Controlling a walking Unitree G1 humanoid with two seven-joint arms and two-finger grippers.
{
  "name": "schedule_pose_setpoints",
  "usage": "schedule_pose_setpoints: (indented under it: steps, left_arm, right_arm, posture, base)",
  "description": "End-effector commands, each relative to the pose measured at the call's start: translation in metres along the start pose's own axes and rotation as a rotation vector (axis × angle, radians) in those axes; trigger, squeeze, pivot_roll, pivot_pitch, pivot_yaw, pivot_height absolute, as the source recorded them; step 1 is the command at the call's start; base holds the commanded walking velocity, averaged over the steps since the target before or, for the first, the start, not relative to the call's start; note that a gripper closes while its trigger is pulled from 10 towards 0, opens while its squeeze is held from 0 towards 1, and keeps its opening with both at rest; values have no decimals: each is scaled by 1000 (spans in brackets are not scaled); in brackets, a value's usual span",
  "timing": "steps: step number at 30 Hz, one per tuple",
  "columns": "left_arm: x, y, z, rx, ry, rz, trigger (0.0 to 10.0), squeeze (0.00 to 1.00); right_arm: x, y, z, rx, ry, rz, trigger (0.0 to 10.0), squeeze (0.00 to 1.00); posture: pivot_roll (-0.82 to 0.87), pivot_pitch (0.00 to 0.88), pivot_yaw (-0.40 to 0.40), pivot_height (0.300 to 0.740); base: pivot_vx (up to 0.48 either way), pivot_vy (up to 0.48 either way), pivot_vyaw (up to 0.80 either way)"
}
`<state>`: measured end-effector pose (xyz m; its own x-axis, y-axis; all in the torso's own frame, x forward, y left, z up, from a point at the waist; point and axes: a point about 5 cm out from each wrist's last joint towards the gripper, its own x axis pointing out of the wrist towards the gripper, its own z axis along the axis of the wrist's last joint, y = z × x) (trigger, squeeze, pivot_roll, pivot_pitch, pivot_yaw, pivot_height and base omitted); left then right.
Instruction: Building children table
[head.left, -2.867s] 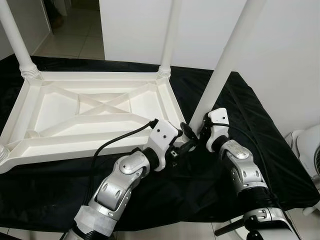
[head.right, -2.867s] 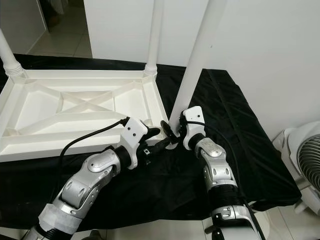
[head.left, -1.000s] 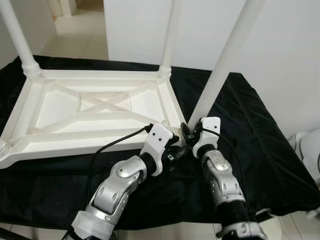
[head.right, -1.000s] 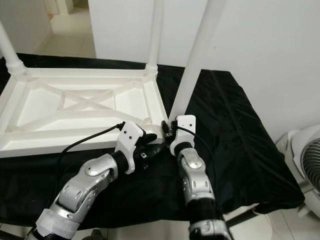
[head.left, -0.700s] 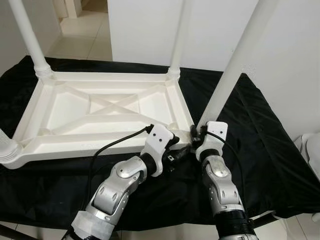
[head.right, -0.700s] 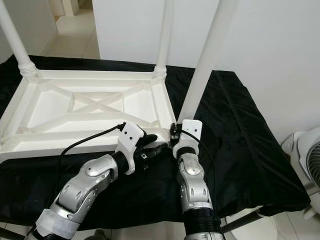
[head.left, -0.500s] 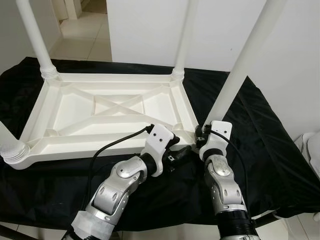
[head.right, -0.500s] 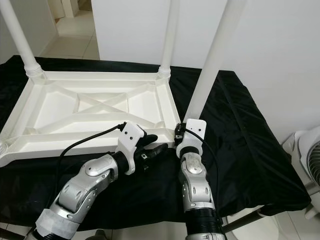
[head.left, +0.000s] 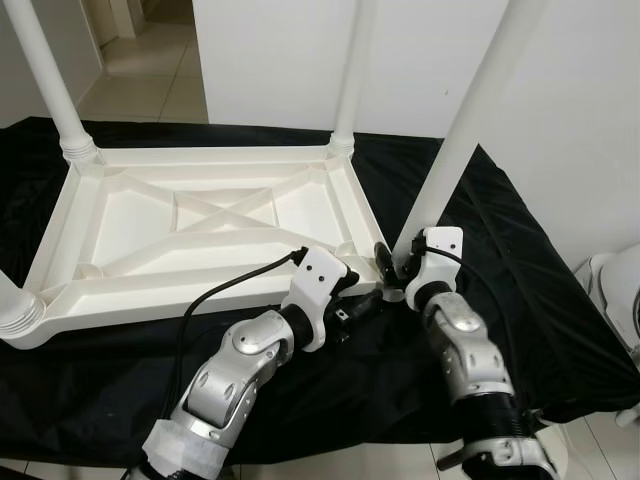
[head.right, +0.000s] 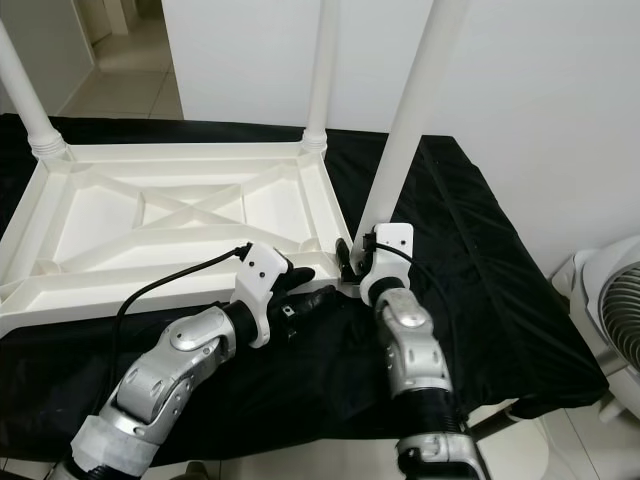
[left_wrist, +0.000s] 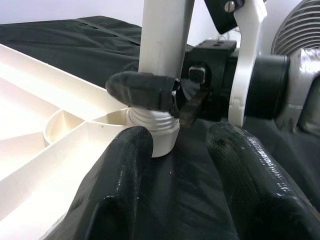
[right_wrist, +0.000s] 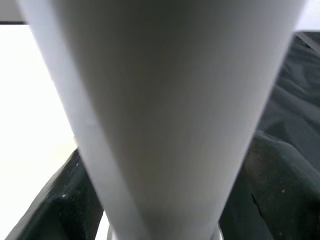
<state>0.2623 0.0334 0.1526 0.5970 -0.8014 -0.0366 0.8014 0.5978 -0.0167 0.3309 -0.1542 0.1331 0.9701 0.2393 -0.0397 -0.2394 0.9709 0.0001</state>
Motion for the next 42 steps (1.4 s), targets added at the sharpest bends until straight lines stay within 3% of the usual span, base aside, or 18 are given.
schedule_pose_setpoints:
  steps: [1,17,18,19,20,21,34,42]
  left_arm:
    - [0,-1,2,6,-4,-30,10000,0]
    - [-1,2,4,21,-3,-30,10000,0]
    - [-1,2,4,24,-4,-30,10000,0]
    - [-1,2,4,25,-4,-30,10000,0]
    - [-1,2,4,25,-4,-30,10000,0]
    - [-1,2,4,27,-5,-30,10000,0]
    - [-1,0,4,28,-6,-33,10000,0]
    - [-1,-4,3,27,-6,-42,10000,0]
  right_arm:
    - [3,0,0,-22,4,81,10000,0]
    - [12,3,-1,-182,43,467,10000,0]
    - [13,4,-2,-193,52,500,4039,0]
    - [14,4,-3,-197,58,518,3137,0]
    - [14,4,-3,-197,58,518,3137,0]
    - [14,4,-4,-196,62,541,0,0]
    - [17,-1,-7,-150,58,538,0,0]
    - [20,5,-4,-37,-2,328,0,0]
  posture:
    - [139,0,-75,740]
    - [154,0,-78,740]
    - [157,0,-81,740]
    - [158,0,-83,740]
    - [158,0,-83,740]
    - [160,0,-85,740]
    - [163,0,-89,740]
    - [154,0,-96,740]
  base:
    - [0,0,0]
    - [0,0,0]
    - [0,0,0]
    - [0,0,0]
    - [0,0,0]
    - [0,0,0]
    - [0,0,0]
    - [0,0,0]
